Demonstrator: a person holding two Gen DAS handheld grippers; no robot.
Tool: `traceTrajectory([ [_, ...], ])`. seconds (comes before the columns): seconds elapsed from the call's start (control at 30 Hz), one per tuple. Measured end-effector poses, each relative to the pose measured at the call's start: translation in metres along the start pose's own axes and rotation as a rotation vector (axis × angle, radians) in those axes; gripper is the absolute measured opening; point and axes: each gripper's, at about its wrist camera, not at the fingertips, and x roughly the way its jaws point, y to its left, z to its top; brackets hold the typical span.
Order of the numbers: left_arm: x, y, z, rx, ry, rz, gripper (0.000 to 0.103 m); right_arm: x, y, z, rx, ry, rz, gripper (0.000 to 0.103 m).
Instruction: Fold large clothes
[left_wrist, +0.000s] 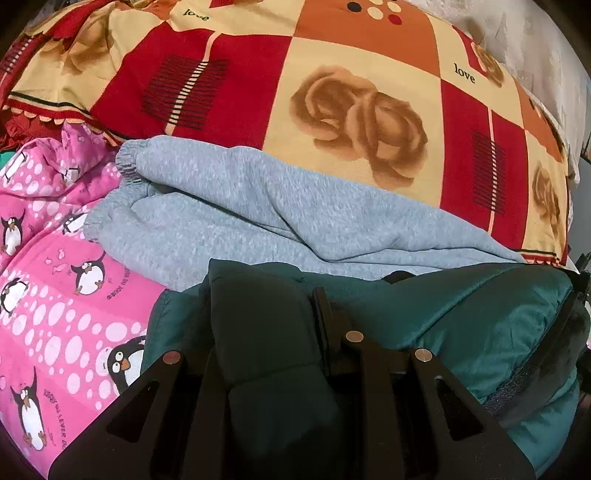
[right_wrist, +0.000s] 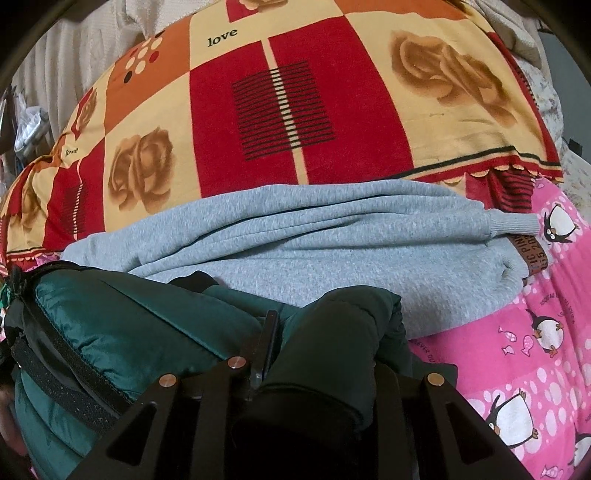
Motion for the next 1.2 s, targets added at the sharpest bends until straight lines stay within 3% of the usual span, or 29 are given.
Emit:
traceTrajectory([
  [0.9,0.000,0.002,-0.001,-0.007,0.001,-0.011,0.019,-0.002,-0.002,-0.002,0.028,-0.004,0.020,0.023],
  [1.2,-0.010,0.001,0.013,-0.015,0.100,-0.031,0.020,-0.023,-0.004,0.004,0.050,0.055,0.032,0.036],
])
